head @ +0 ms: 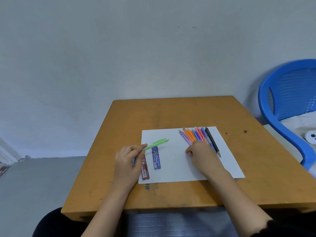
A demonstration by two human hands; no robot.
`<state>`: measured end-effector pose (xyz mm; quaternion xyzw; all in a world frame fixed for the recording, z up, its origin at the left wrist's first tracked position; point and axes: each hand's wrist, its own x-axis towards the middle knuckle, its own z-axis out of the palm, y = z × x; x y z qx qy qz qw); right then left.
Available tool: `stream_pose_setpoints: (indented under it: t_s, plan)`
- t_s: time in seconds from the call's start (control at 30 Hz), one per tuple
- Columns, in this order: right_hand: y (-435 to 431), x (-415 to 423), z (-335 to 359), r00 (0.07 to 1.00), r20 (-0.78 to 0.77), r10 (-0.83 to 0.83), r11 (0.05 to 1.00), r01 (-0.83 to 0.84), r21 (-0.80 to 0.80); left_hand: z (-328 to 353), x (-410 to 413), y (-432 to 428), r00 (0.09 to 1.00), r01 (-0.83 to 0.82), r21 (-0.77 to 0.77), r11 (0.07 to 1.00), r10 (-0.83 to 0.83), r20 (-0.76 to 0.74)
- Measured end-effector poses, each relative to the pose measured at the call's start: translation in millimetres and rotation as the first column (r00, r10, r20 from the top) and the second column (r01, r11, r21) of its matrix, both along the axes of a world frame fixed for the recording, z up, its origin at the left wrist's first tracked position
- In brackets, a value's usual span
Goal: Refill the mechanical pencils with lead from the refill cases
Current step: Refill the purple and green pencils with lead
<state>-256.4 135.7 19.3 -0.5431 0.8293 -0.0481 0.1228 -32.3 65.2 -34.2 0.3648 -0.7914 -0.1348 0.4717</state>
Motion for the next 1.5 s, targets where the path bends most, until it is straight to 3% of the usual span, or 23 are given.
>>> stream_pose_setpoints:
  t_s: [0.1,0.4,0.63,0.77,0.83,0.93,1.0,1.17,1.5]
  plan:
    - [9.4,5.4,-7.5,0.996,-0.068,0.065,0.989,-0.074,-0.126,0.0,0.3,-0.2,1.000,-0.005,0.016,1.000,0.005,0.003]
    - [13.5,13.0,-13.8,0.995,0.016,0.100,0.961,-0.092,-0.259,0.5,1.3,1.1,1.000,-0.006,0.020,1.000,0.006,0.008]
    - [7.7,15.6,-7.4,0.949,0.264,0.173,0.916,-0.056,-0.398,1.0,1.0,1.5,1.000,-0.007,0.025,1.000,0.006,0.004]
    - [0.0,14.9,1.0,0.911,0.376,0.170,0.921,-0.011,-0.390,1.0,1.0,0.6,1.000,-0.005,0.011,1.000,0.005,-0.002]
    - [-3.1,14.9,4.5,0.863,0.476,0.169,0.916,0.041,-0.400,1.1,1.2,0.9,1.000,-0.003,0.004,1.000,0.003,-0.005]
    - [-7.2,16.2,7.2,0.693,0.694,0.197,0.864,0.211,-0.456,1.3,1.1,0.5,1.000,-0.002,0.004,1.000,0.002,-0.005]
    - [-9.6,16.4,5.8,0.615,0.756,0.223,0.828,0.289,-0.480,0.9,1.1,0.1,1.000,-0.001,0.000,1.000,0.001,-0.005]
    - [-9.8,18.6,-3.3,0.552,0.798,0.243,0.788,0.367,-0.494,0.0,1.0,-1.2,1.000,0.005,-0.001,1.000,-0.005,0.013]
    - [-8.0,19.2,-13.3,0.592,0.736,0.329,0.743,0.318,-0.589,0.4,0.4,-0.7,0.998,0.054,-0.003,0.999,-0.054,0.015]
